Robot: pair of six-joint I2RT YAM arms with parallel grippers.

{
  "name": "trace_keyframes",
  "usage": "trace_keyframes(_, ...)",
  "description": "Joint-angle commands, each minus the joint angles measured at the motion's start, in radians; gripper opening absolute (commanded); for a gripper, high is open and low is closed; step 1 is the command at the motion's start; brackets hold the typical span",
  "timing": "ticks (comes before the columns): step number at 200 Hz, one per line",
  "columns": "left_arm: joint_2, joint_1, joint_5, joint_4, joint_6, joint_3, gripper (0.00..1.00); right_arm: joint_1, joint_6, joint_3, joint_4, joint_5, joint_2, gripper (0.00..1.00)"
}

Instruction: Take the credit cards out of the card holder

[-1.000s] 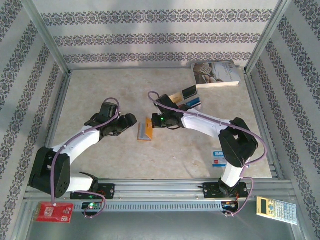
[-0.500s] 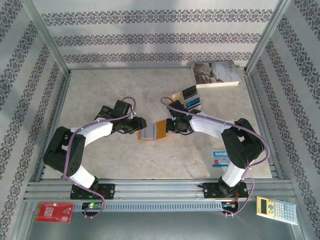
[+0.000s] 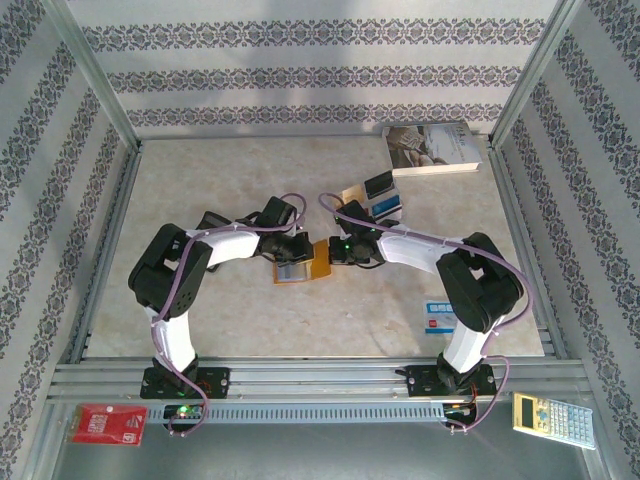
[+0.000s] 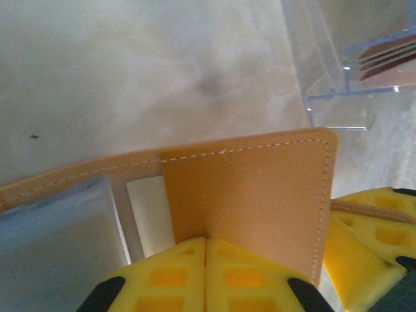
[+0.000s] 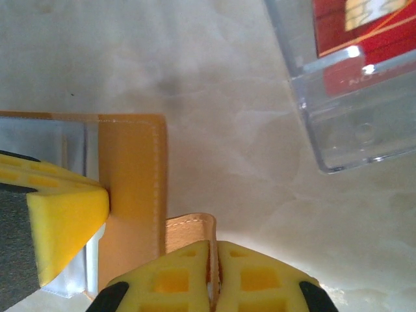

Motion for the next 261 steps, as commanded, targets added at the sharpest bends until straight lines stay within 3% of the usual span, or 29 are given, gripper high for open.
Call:
trace_keyframes(1,0.022,-0.023,-0.020,-0.060,0.010,-0.010,0.04,0.008,0.010,-0.014,0.026,-0.033,0.024,0.00)
trace_keyframes(51,-0.029,-0.038,-0.031,-0.037,-0.024,-0.142,0.03,-0.002,0.018,-0.042,0.020,-0.034,-0.029,0.07)
trace_keyframes(107,-0.030,-0.038,-0.034,-0.045,-0.001,-0.120,0.03,-0.009,0.111,-0.131,0.032,0.075,-0.247,0.26)
trace_keyframes(134,-0.025,-0.038,-0.024,-0.059,0.008,-0.101,0.02,0.006,0.163,-0.140,0.064,0.026,-0.282,0.19)
trace_keyframes(152,-0.032,-0.038,-0.029,-0.054,0.009,-0.108,0.01,0.019,0.192,-0.129,0.098,-0.038,-0.248,0.14)
trace_keyframes(191,-0.030,-0.038,-0.035,-0.037,-0.011,-0.127,0.00,0.043,0.238,-0.101,0.134,-0.052,-0.117,0.05)
trace_keyframes(261,-0.071,-0.030,-0.041,-0.090,-0.050,-0.090,0.01,0.053,0.291,-0.101,0.189,-0.041,0.031,0.02)
